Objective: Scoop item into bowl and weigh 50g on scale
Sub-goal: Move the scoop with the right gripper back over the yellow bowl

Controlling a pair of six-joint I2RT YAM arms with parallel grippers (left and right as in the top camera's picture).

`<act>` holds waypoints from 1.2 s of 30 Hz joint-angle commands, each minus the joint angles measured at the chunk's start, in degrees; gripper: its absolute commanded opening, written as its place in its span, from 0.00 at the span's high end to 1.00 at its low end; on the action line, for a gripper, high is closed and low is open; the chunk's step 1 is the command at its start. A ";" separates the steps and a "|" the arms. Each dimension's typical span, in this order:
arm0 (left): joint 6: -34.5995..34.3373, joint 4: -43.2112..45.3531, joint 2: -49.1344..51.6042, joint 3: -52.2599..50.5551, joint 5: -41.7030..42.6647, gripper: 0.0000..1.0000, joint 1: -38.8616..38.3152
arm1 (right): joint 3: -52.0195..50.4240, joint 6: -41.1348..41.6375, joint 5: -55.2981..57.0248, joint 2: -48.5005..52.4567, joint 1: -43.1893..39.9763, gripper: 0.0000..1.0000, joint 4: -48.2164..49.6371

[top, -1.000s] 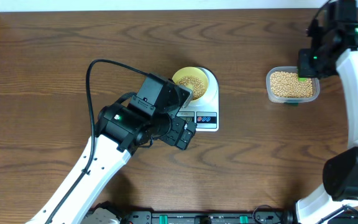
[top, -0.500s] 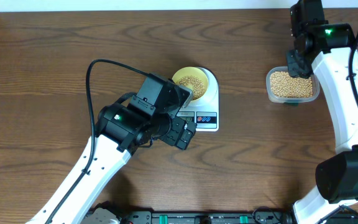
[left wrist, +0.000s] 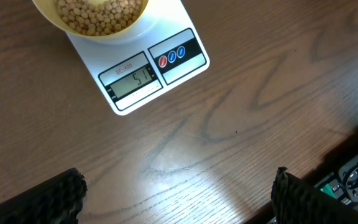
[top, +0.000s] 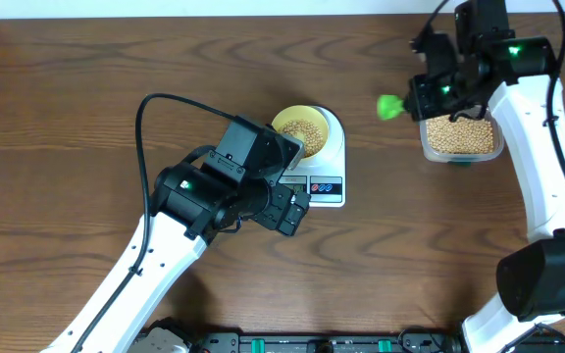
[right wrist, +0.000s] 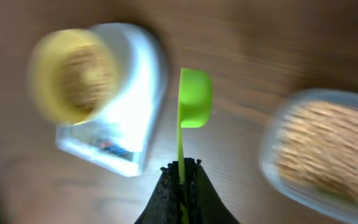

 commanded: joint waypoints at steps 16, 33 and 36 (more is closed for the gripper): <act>-0.07 0.04 -0.09 -0.11 0.48 0.02 0.24 | 0.66 -4.79 -24.74 2.49 7.04 0.99 1.22; -0.07 0.04 -0.07 -0.11 0.48 0.02 0.24 | -0.09 -2.43 -15.45 7.30 11.06 0.99 3.78; -0.07 0.04 -0.07 -0.11 0.48 0.02 0.24 | -0.24 -2.45 -14.56 8.44 11.06 0.99 5.18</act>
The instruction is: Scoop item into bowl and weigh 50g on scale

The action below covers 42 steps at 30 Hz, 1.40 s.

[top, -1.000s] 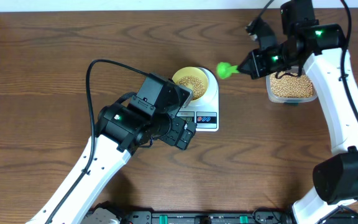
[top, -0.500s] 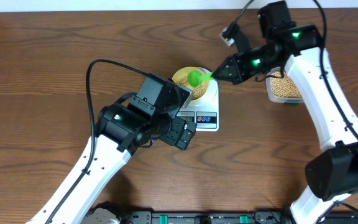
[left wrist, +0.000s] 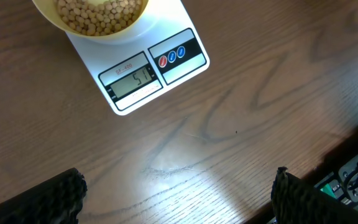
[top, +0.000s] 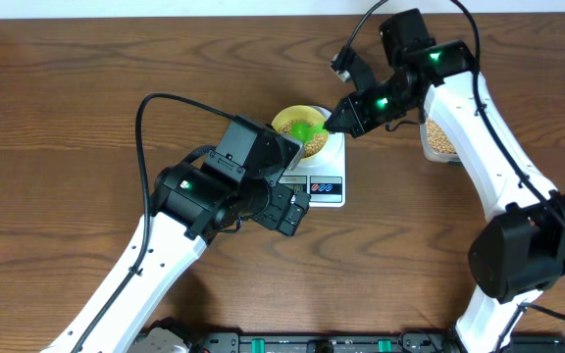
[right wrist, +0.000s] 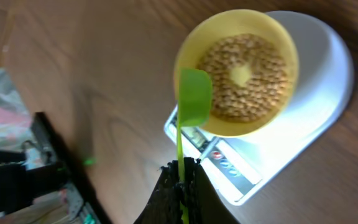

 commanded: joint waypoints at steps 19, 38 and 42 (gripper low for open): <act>-0.07 0.04 -0.07 -0.11 0.48 0.02 0.24 | -0.28 2.23 13.70 4.44 0.87 0.99 6.23; -0.07 0.04 -0.07 -0.11 0.48 0.02 0.24 | -0.26 2.82 17.94 4.39 3.06 0.99 4.20; -0.07 0.04 -0.09 -0.11 0.48 0.02 0.24 | -0.24 2.80 20.63 4.28 4.07 0.99 4.11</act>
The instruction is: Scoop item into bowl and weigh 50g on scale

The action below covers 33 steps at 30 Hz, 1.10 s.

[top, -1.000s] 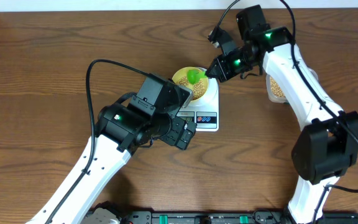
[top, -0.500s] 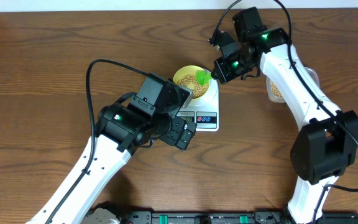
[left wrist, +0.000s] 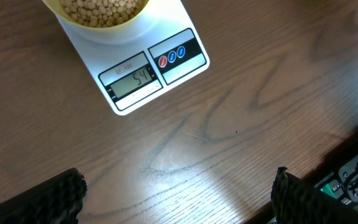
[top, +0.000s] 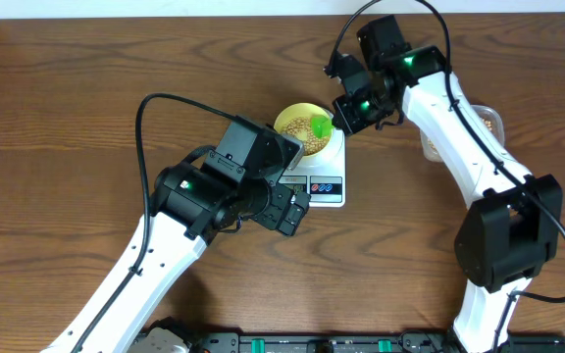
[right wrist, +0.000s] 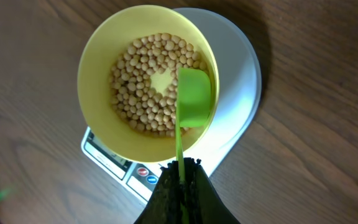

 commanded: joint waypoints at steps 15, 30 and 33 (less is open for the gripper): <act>-0.07 0.04 -0.09 -0.11 0.48 0.02 0.24 | -0.22 -1.44 9.51 0.04 5.62 0.99 -0.76; -0.07 0.04 -0.09 -0.11 0.48 0.02 0.24 | -0.22 0.76 2.34 0.04 5.79 0.99 -2.14; -0.07 0.04 -0.07 -0.11 0.48 0.02 0.24 | -0.22 0.79 0.83 0.04 5.75 0.99 -2.21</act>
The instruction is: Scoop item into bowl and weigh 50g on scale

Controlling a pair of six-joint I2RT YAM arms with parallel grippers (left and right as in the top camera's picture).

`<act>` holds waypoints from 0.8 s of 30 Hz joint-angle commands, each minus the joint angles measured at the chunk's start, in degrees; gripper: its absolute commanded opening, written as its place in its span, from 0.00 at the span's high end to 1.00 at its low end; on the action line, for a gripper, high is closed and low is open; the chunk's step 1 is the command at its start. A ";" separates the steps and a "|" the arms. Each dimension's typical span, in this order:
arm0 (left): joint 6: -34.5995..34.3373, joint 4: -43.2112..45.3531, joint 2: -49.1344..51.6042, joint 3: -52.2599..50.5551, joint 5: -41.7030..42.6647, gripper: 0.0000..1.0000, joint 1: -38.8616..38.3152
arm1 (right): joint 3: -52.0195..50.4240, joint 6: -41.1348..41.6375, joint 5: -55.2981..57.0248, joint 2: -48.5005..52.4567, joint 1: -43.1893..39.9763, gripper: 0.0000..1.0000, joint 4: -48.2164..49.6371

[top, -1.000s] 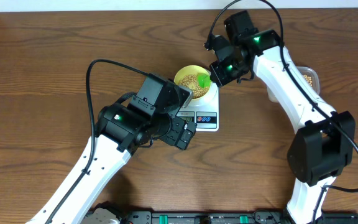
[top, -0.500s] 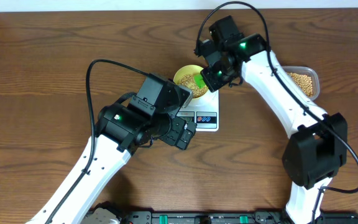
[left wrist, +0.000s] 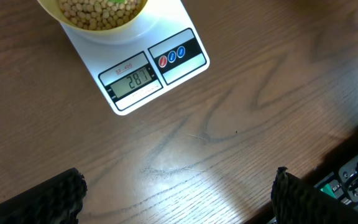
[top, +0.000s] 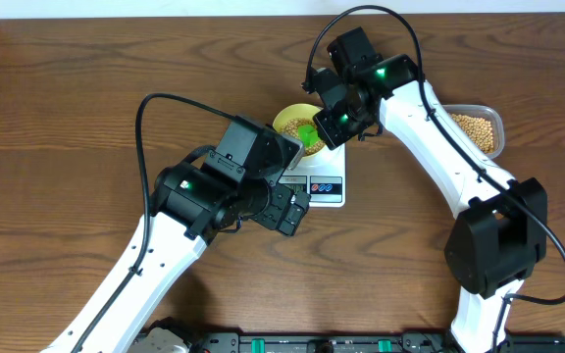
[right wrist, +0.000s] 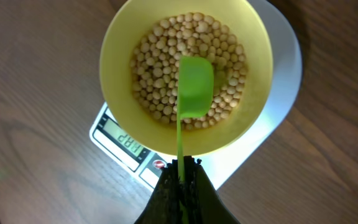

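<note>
A yellow bowl (right wrist: 185, 81) of soybeans stands on the white scale (top: 322, 167). Its display (left wrist: 132, 79) reads 281 in the left wrist view. My right gripper (right wrist: 182, 163) is shut on the handle of the green scoop (right wrist: 194, 87), whose cup sits down among the beans in the middle of the bowl (top: 300, 126). My left gripper (left wrist: 176, 193) hangs open over bare table in front of the scale, with nothing between its fingers (left wrist: 48, 193).
A clear container (top: 477, 129) of soybeans stands at the right, behind the right arm. The left arm (top: 224, 186) lies just left of and in front of the scale. A black rail (top: 312, 343) runs along the table's front edge.
The scoop's cup has gone from the bowl's right inner side to its middle, down among the beans. The scale reading has changed from 54 to 281. The left arm has not moved.
My right gripper held the empty scoop by the bean container while the scale read 51. Then the scoop was over the bowl's edge. Then its cup was inside the bowl with 54 showing. Now it rests in the beans and the display reads 281.
</note>
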 commanded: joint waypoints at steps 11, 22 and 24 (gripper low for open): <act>-0.07 0.04 -0.09 -0.11 0.48 0.02 0.24 | -0.24 4.76 -7.45 0.17 -2.16 0.99 -0.35; -0.07 0.04 -0.09 -0.11 0.48 0.02 0.24 | -0.26 6.23 -14.82 1.31 -5.49 0.99 0.28; -0.07 0.07 -0.07 -0.11 0.48 0.02 0.24 | -0.26 6.34 -15.21 1.70 -5.75 0.99 0.39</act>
